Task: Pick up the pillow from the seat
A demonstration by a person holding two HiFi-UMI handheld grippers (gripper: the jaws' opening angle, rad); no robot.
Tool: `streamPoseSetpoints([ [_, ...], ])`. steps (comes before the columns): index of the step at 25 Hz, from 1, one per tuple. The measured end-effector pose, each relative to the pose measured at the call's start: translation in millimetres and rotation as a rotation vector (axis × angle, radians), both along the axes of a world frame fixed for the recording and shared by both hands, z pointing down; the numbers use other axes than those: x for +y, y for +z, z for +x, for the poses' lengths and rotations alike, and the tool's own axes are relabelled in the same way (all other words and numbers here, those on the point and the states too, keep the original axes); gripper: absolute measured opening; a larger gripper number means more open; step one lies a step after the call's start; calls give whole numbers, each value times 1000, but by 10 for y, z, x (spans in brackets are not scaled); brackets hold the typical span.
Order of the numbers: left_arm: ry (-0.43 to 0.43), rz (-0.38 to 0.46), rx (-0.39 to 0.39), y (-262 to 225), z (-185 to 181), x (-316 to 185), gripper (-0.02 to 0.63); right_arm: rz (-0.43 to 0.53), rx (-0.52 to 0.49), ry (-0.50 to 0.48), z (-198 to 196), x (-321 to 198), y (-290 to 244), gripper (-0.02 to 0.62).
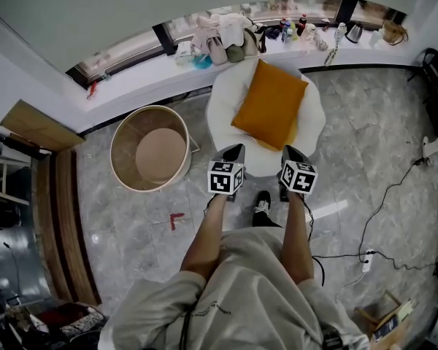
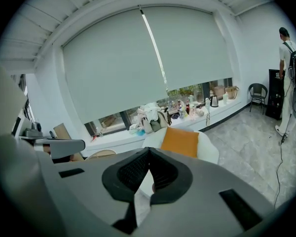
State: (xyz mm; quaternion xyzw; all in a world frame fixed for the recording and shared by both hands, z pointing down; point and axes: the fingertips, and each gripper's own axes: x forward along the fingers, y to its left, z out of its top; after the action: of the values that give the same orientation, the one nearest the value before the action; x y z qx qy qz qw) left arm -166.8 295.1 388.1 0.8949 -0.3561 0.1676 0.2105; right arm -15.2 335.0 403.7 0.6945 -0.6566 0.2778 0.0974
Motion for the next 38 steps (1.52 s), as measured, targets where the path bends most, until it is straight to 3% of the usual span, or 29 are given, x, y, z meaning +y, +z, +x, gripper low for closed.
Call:
streamPoseSetpoints([
  [5,-37,-17,10,0,241,-265,9,6,50,-38,331,-307,-56,6],
  [12,-51,-54,-27,168,597,-525,9,-38,0,-65,561,-528,208,6],
  [17,-75,-69,-15,202,870,-602,9,-29,2,-18,930,-588,271,6],
  [24,-119,-68,-2,234,744,-771,9,-34,4,-6,1018,-799,325,6],
  [31,-101,-96,0,384,701,-1112,9,-6,23,43,1088,-1265,290,6],
  [38,-70,-136,-11,544,630,-1663,9,-86,22,64,1000,-1661,591,6],
])
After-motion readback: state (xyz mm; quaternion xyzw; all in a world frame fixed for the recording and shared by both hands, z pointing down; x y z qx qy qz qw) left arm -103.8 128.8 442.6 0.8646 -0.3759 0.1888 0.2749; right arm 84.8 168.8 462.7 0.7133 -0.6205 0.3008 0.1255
